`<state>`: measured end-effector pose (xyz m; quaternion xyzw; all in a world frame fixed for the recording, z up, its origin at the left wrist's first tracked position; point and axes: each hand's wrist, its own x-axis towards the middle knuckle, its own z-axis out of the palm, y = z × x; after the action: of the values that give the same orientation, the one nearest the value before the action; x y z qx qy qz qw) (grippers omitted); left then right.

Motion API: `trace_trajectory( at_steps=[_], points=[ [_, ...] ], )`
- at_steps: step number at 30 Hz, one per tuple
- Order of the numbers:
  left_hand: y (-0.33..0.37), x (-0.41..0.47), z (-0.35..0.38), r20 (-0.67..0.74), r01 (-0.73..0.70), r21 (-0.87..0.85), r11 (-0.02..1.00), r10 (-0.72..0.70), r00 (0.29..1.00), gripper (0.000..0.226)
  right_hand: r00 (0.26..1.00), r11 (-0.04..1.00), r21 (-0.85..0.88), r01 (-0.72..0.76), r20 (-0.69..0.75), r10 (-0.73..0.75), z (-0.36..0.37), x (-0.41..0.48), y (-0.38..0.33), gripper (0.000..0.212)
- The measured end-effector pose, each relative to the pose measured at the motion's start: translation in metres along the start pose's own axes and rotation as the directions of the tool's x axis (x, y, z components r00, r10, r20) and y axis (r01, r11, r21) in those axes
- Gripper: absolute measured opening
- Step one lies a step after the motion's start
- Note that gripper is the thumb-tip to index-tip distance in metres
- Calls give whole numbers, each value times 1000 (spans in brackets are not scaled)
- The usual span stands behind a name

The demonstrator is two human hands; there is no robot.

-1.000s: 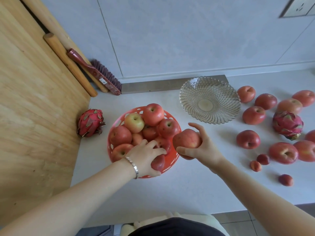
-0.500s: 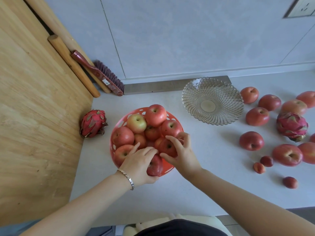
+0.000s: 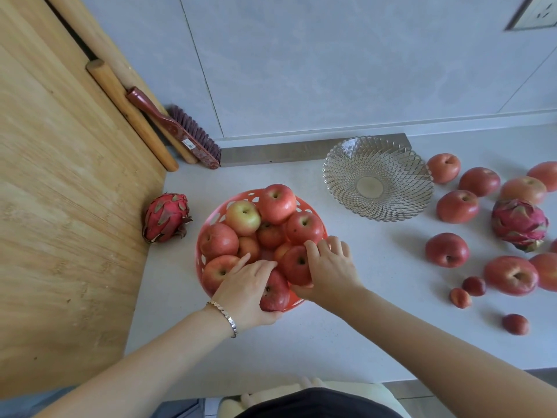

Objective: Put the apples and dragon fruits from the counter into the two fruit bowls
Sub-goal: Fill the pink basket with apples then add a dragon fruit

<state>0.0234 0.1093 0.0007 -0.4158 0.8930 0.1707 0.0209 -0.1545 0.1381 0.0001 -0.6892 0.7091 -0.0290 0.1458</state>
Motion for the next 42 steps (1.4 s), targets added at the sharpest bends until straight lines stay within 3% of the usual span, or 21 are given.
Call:
trace_trajectory(
  at_steps=[5, 12, 15, 17, 19, 21, 23, 25, 28, 30, 33, 34, 38, 42],
  points=[
    [2, -1, -1, 11, 0, 23, 1000, 0, 1000, 85, 997, 999, 18, 50, 64, -51, -5, -4, 7, 69],
    [5, -1, -1, 69, 24, 86, 996, -30, 997, 98, 987, 997, 79, -14, 162, 1, -6, -11, 5, 80],
    [11, 3, -6, 161, 73, 36, 997, -78, 984, 102, 967, 978, 204, -39, 253, -14, -15, -7, 7, 79],
    [22, 11, -15, 168, 152, -90, 984, -136, 976, 98, 976, 934, 350, -70, 219, -8, -21, -8, 15, 66],
    [38, 23, -26, 58, 154, -186, 970, -146, 988, 85, 992, 873, 476, -108, 113, 62, -28, -15, 32, 46],
    [55, 37, -37, -112, 38, -208, 977, -63, 992, 64, 983, 832, 530, -166, 20, 183, -34, -27, 56, 30],
    [75, 54, -43, -175, -89, -223, 971, 50, 983, 46, 939, 808, 531, -254, -66, 338, -38, -43, 89, 22],
    [97, 69, -44, -122, -171, -253, 952, 144, 982, 35, 852, 776, 479, -411, -102, 514, -39, -60, 126, 24],
    [138, 89, -30, 49, -196, -314, 929, 222, 974, 27, 645, 614, 302, -729, 6, 764, -34, -91, 185, 34],
    [158, 98, -15, 133, -208, -273, 939, 251, 959, 26, 558, 539, 184, -822, 72, 827, -24, -109, 211, 39],
    [186, 109, 13, 244, -249, -193, 949, 293, 925, 30, 493, 473, 145, -869, 156, 856, -8, -126, 236, 47],
    [197, 115, 23, 276, -271, -169, 948, 309, 910, 34, 489, 468, 146, -871, 191, 851, -3, -129, 244, 48],
    [231, 137, 55, 333, -387, -44, 921, 379, 864, 63, 600, 597, 85, -797, 213, 771, 15, -137, 269, 40],
    [265, 166, 83, 410, -513, 187, 838, 408, 816, 76, 587, 519, 290, -804, 257, 767, 16, -143, 281, 23]
  ],
)
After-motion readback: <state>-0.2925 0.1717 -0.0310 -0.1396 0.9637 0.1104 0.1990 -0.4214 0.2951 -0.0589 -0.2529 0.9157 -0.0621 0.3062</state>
